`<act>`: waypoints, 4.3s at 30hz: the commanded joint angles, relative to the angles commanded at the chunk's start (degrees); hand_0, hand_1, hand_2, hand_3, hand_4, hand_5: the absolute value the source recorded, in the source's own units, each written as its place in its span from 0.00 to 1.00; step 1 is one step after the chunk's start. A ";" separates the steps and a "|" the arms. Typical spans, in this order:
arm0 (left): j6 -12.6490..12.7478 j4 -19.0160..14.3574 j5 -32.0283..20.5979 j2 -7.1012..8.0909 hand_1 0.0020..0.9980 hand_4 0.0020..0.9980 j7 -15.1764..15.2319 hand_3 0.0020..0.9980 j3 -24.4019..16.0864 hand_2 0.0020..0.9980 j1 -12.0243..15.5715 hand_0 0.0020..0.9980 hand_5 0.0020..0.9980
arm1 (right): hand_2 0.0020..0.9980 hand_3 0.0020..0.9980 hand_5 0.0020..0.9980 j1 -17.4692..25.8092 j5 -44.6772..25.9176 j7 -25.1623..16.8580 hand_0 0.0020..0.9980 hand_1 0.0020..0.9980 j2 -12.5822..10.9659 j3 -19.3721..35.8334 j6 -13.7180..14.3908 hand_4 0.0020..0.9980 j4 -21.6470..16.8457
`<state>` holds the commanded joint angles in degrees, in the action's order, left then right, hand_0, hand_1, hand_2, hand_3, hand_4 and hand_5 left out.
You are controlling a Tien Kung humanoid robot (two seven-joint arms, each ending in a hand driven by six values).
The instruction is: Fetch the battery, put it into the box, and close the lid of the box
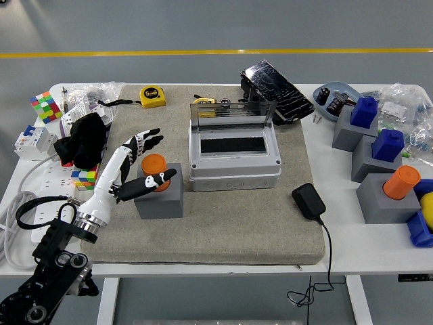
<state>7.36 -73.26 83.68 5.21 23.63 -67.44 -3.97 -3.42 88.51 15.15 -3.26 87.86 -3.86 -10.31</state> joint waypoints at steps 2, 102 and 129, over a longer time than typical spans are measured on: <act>0.31 0.37 -0.13 -0.08 0.85 1.00 0.29 0.85 0.31 0.86 -0.20 0.82 0.26 | 0.68 0.58 0.58 -0.01 -0.04 -0.01 0.64 0.66 -0.01 -0.07 0.00 0.97 0.00; 6.67 9.83 -15.42 -5.21 0.01 0.98 12.34 0.23 8.52 0.07 -7.56 0.01 0.00 | 0.68 0.58 0.58 -0.02 -0.60 0.00 0.64 0.66 0.23 -0.60 0.00 0.97 0.00; 9.23 -1.95 3.35 -2.43 0.00 1.00 -6.54 0.21 12.59 0.07 -15.12 0.01 0.00 | 0.68 0.58 0.58 -0.05 -0.19 0.21 0.64 0.66 0.12 -0.76 -0.07 0.97 0.00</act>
<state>16.59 -75.21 87.03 2.77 17.08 -54.84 -19.08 -3.47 88.32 15.36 -3.14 87.09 -3.93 -10.31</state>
